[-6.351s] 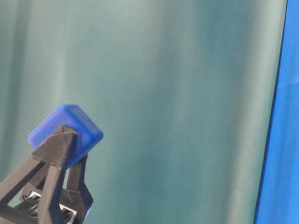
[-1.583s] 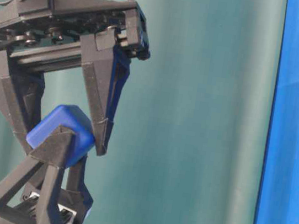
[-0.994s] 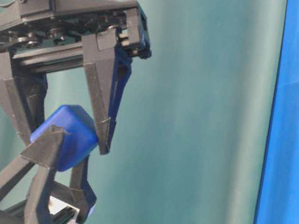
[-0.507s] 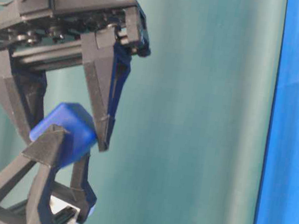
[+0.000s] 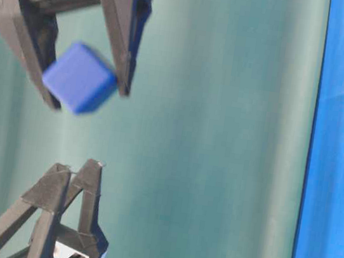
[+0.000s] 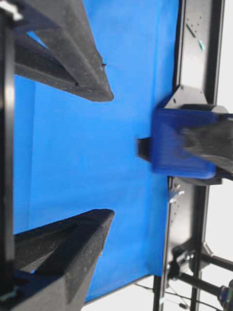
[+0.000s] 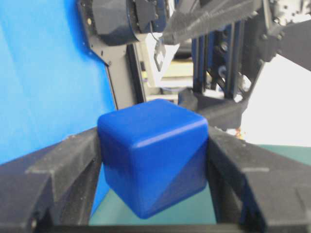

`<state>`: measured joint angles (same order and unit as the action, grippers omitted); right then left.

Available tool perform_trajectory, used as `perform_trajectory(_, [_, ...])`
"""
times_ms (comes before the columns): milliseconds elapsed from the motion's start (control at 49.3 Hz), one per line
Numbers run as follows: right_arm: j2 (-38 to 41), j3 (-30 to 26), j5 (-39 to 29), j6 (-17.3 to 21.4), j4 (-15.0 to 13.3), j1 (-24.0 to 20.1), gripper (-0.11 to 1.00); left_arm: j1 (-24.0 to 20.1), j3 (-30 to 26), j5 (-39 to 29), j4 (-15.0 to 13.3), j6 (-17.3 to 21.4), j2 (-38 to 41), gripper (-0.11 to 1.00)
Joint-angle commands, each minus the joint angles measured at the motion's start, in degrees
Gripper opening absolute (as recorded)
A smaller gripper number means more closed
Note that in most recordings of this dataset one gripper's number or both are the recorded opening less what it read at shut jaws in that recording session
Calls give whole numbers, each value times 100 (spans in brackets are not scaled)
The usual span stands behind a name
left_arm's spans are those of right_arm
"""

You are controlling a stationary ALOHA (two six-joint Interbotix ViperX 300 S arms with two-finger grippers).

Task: Handover the blue block to the right arm after grasping it with the left arm, then place it in the designated position.
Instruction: 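Open the left gripper and pull the cube away with the right gripper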

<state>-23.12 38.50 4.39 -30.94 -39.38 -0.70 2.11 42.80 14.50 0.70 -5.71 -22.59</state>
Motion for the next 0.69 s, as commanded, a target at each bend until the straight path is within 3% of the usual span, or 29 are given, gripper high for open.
perform_trajectory(0, [-308,35,-53,79,35,-44,54,-18,-53,35,0,0,-97,93])
perform_trajectory(203, [-598,185,-290,325,35,-70,54,-18,-53,35,0,9,-97,93])
perform_trajectory(670, [-571,176,-378,334,35,-88,54,-9,-53,26,0,9,-97,93])
